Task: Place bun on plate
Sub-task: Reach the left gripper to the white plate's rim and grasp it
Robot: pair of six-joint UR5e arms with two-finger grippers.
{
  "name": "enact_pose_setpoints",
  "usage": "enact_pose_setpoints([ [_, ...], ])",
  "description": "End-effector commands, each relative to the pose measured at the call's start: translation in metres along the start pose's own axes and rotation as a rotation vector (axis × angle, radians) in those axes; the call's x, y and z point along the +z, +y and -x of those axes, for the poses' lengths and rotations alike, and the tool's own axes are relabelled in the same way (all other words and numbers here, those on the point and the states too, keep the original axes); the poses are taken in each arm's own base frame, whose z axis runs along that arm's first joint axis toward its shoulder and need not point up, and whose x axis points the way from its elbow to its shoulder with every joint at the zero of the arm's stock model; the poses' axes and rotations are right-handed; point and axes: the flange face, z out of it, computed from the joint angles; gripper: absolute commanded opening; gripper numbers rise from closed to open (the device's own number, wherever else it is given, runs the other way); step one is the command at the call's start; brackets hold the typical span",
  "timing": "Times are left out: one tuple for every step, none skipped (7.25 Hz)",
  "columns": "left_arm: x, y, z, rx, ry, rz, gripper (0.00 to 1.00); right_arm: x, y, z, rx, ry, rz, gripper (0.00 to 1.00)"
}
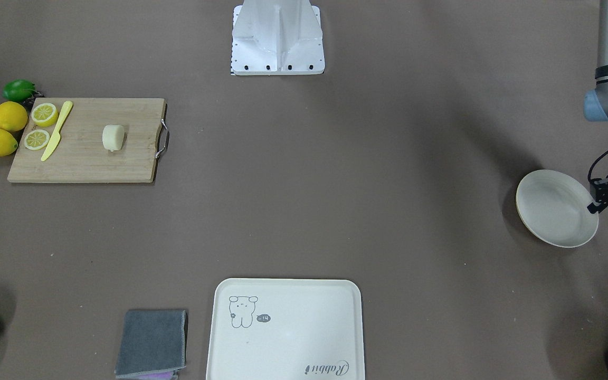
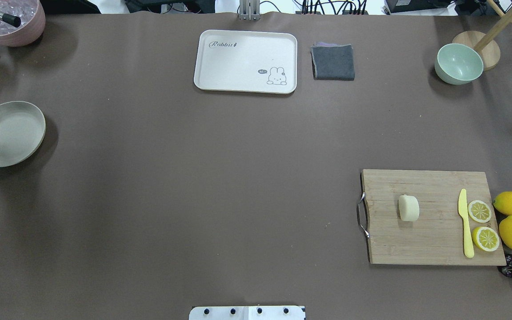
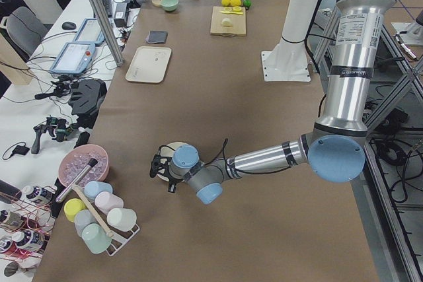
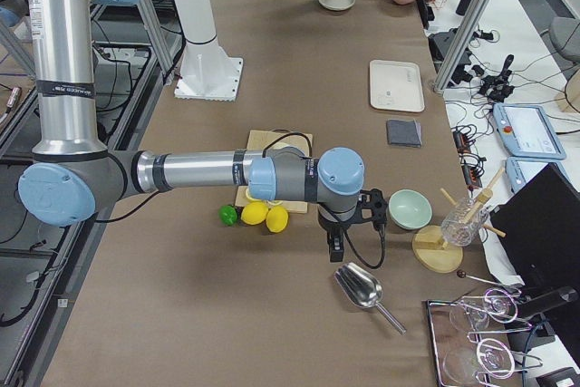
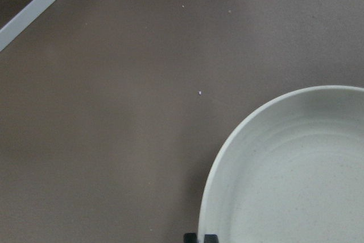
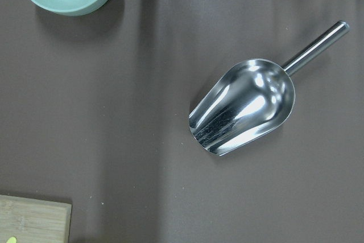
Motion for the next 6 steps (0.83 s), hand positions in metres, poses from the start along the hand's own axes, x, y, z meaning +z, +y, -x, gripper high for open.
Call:
enact_pose_setpoints([
  [-0.015,-0.037,-0.026,-0.050,0.058,0.014,0.00,0.000,0.000,0.000,0.000,-0.001,0.000,1.00],
  [-0.031,-0.060,-0.044,-0.073,0.079,0.035,0.00,-0.001,-0.001,0.001,-0.005,-0.001,-0.003,1.00],
  [-0.044,-0.079,-0.072,-0.089,0.085,0.035,0.00,-0.001,-0.001,0.001,-0.005,-0.001,-0.003,1.00],
  [-0.051,-0.099,-0.114,-0.173,0.121,0.018,0.00,-0.003,-0.002,0.008,-0.017,-0.001,-0.006,1.00],
  [-0.038,-0.096,-0.171,-0.255,0.161,0.039,0.00,-0.002,-0.005,0.015,-0.030,-0.002,-0.005,1.00],
  [-0.020,-0.084,-0.228,-0.264,0.157,0.012,0.00,-0.001,-0.006,0.022,-0.039,-0.004,-0.002,1.00],
])
